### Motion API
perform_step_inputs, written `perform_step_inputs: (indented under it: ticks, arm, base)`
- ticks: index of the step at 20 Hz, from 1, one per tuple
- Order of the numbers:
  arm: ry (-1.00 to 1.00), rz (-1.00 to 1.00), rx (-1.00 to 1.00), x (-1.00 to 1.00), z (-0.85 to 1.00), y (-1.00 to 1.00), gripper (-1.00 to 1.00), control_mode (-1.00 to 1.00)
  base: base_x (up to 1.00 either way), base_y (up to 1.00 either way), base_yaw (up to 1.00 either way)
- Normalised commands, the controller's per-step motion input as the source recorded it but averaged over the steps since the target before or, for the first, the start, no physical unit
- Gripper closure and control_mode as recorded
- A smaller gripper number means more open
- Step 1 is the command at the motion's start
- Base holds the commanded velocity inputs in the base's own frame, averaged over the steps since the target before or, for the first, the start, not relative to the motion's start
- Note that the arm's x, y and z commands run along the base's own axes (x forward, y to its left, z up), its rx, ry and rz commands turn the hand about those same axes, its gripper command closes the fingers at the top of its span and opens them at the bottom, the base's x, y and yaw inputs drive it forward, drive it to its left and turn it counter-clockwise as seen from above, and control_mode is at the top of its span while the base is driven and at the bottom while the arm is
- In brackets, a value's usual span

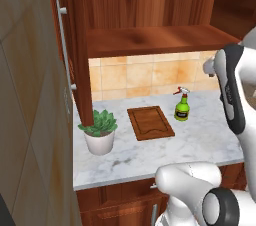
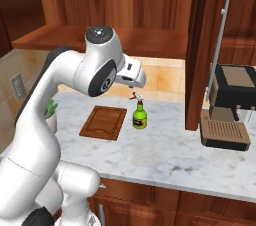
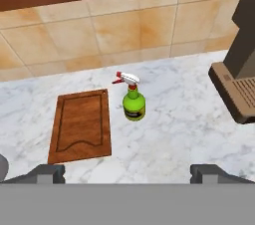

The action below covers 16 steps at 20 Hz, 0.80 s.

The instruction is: Grab the spray bottle from the cabinet, then place it next to the cutting board for sanitizing. Then grab the dish brush from the countertop next to the sink and place it next to the cutting board.

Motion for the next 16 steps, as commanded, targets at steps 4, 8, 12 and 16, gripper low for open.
perform_step_inputs:
  ticks: [4, 8, 12, 16]
  arm:
    - [-0.08, -0.01, 0.00, -0.28, -0.06, 0.60, -1.00, -1.00]
    - [-0.52, 0.00, -0.02, -0.46, -0.12, 0.47, -1.00, -1.00]
    - [-0.15, 0.00, 0.00, -0.23, 0.00, 0.54, -1.00, -1.00]
    - [-0.11, 0.00, -0.02, -0.32, 0.00, 0.23, -1.00, 1.00]
  base:
    - [0.00, 0.00, 0.00]
    - [0.00, 0.00, 0.00]
    - [0.00, 0.00, 0.00]
    - [-0.22, 0.00, 0.00]
